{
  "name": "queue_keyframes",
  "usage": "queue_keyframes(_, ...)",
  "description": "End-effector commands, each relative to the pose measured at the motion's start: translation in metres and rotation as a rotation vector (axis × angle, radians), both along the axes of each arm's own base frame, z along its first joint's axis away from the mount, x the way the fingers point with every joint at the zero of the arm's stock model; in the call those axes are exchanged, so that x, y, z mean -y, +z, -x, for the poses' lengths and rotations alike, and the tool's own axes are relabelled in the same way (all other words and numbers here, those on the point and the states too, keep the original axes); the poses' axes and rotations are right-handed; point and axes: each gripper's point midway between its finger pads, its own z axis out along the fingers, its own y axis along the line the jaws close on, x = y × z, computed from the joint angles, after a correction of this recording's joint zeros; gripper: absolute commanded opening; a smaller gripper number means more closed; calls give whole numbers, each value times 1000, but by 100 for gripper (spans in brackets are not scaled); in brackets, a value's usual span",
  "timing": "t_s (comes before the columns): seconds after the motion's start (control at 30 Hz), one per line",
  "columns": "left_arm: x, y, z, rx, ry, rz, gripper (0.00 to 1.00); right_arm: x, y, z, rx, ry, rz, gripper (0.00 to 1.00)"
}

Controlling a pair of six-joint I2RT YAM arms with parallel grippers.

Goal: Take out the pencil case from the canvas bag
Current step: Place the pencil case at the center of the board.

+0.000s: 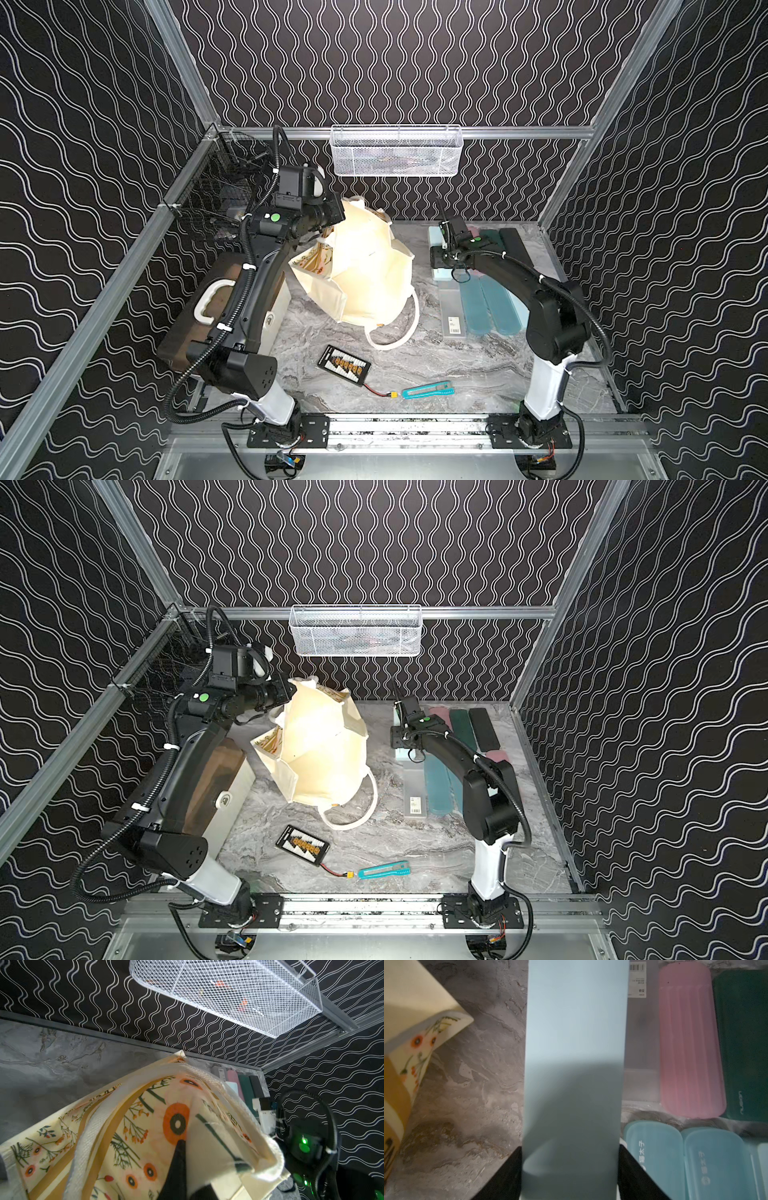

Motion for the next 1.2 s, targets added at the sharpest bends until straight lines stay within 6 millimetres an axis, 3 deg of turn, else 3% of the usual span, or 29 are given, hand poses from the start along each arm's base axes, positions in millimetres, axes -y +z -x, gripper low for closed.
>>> queue_keyframes(0.0, 2, 16, -6, 84, 4, 2, 0, 2, -13, -16, -25, 29, 32, 62)
queue_keyframes(0.33, -3, 4, -6, 57, 13, -46, 0, -4, -42, -60, -47, 41, 64, 62)
queue_keyframes(0.7, -3, 3, -6, 52, 11, -57, 0, 3, -73, -74, -69, 22, 151, 62)
queue_keyframes(0.8, -4, 3, -5, 52, 12, -62, 0, 5, -77, -76, -74, 6, 162, 68)
queue_keyframes(1.03, -4, 4, -3, 50, 12, -62, 0, 3, -51, -80, -25, 4, 138, 84)
queue_keyframes(1.17, -3, 9, -3, 57, 13, -45, 0, 3, -20, -76, 16, -3, 104, 83)
